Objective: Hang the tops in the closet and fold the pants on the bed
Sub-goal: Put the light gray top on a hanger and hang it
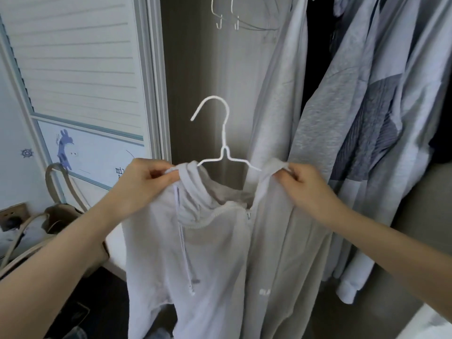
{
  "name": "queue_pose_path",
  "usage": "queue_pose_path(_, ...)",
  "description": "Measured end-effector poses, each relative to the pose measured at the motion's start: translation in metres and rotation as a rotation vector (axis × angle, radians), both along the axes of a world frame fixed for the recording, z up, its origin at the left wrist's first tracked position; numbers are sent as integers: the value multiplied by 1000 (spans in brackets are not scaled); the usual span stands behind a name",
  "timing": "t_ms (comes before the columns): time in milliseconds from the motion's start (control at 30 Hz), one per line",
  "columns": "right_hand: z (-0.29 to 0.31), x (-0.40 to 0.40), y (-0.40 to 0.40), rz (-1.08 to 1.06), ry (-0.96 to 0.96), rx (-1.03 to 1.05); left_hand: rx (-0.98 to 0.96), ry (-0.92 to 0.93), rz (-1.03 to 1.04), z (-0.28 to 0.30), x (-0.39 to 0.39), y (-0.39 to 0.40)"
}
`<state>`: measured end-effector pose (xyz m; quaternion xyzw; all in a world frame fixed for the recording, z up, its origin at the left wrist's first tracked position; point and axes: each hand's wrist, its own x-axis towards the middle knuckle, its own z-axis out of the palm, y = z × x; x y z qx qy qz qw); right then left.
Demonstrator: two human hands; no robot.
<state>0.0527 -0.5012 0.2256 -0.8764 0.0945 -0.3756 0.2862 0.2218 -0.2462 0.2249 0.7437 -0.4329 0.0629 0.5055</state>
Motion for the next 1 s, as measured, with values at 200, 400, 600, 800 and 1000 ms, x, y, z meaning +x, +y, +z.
queue_pose_path(200, 14, -15, -18, 37, -104, -275, -83, 78, 161, -1, 26, 21)
queue_pose_path(400, 31, -26, -14, 402, -94, -243, -146, 42, 182, 3, 27, 24)
queue_pose_path(600, 34, -9, -35, 112, 375, 85, -167, 61, 107, 8, 28, 25)
queue_pose_path(800, 33, -5, -15, 215, 115, -121, 61, -67, -36, 19, 21, 20)
queue_pose_path(1000, 50, -18, -3, 12, -328, -131, -95, 128, 45, 17, 32, 21)
